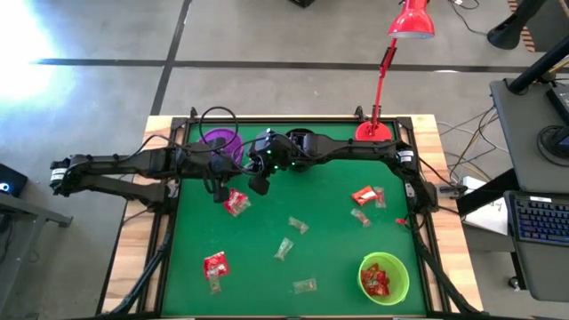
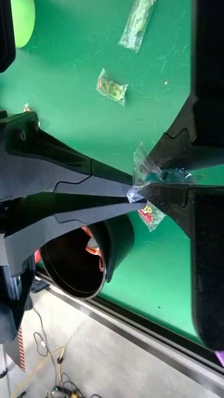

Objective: Sort candy
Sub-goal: Put the blue gummy into the violet bucket

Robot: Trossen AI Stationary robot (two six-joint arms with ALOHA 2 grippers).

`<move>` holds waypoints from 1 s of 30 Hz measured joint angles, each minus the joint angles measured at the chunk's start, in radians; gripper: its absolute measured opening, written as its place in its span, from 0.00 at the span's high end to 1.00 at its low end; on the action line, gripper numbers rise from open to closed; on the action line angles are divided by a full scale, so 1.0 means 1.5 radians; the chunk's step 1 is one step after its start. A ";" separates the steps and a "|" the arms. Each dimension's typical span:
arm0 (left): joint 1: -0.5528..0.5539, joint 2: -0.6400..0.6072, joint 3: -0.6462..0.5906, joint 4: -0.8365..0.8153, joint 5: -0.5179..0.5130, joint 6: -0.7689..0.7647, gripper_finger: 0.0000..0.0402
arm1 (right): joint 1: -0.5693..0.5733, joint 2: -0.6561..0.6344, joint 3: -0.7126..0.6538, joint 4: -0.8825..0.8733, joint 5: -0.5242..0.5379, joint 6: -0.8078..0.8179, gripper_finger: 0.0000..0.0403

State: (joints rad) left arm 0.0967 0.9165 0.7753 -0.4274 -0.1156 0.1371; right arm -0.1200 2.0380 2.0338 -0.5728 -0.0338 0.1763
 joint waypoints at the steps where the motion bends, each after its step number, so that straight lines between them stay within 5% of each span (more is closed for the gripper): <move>1: 0.000 0.000 0.000 0.000 0.000 0.000 1.00 | 0.000 0.000 0.000 0.000 0.000 0.000 0.97; 13: -0.001 0.000 0.000 0.000 0.007 -0.011 1.00 | -0.003 0.000 0.000 -0.003 -0.056 -0.013 0.97; 30: 0.000 0.002 0.047 -0.034 -0.001 -0.010 1.00 | -0.002 -0.001 0.004 0.008 -0.046 -0.020 0.97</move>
State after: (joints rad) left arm 0.0963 0.9188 0.8451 -0.4778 -0.1168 0.1225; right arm -0.1230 2.0361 2.0392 -0.5600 -0.1024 0.1457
